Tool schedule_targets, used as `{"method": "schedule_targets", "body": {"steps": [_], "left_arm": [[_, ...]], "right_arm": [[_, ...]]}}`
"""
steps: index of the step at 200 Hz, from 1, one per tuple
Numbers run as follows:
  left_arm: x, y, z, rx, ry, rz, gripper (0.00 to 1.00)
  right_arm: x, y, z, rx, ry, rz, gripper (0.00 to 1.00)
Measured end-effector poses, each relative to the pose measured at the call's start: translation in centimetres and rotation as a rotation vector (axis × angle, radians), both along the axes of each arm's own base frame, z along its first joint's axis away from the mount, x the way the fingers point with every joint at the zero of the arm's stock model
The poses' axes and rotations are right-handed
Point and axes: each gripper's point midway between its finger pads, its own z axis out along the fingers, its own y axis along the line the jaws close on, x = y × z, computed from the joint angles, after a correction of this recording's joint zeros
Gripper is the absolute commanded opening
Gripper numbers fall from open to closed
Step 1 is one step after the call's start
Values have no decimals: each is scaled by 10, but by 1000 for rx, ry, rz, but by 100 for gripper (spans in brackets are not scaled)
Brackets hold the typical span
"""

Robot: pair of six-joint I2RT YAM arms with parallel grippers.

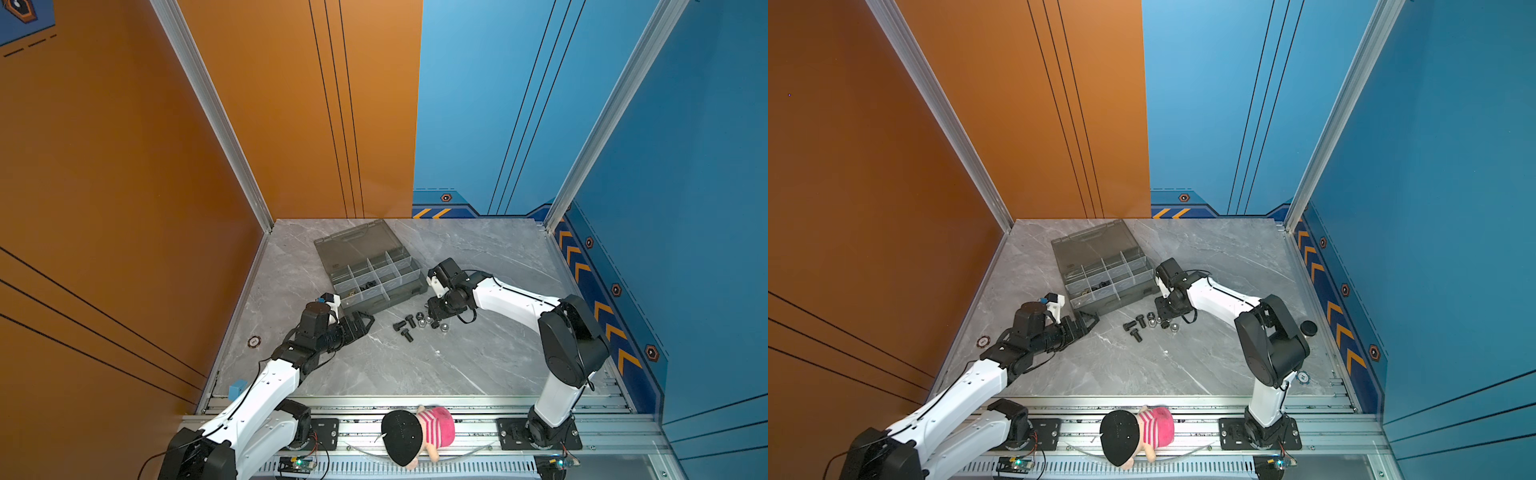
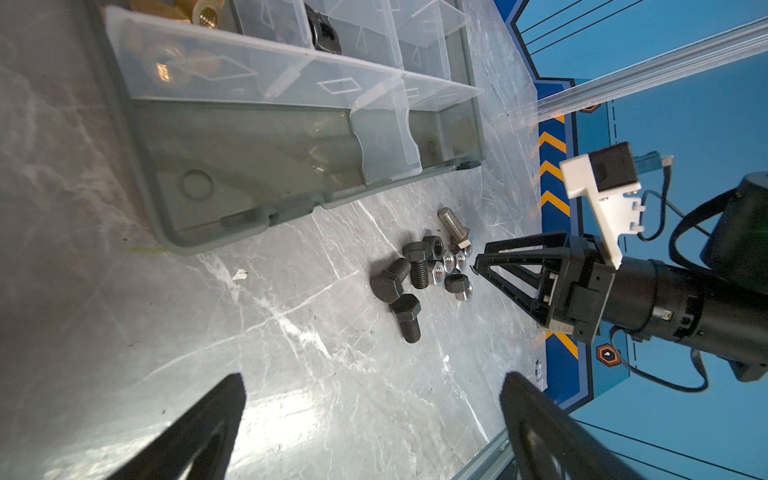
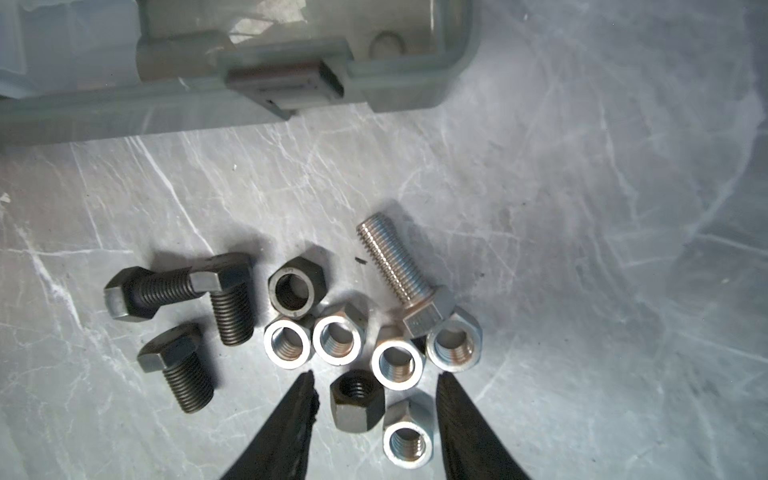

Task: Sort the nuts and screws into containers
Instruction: 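Move the right gripper back to the pile and lower onto another black hex nut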

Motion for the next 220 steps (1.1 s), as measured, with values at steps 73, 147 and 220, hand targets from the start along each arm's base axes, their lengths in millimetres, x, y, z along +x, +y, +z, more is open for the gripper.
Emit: {"method": "schedule_targets", "body": {"steps": [73,147,220], "left_arm": [[0,-3,-4,6,18,-8,98],[2,-4,-7,10,29,-13,98],[2,-5,-8,12,30,-15,98]], "right_arm": [[-15,-3,-9,23,45,-19,49],[-15,1,-10,48,42,-16,48],[-18,4,-11,46,43,-4,46]]}}
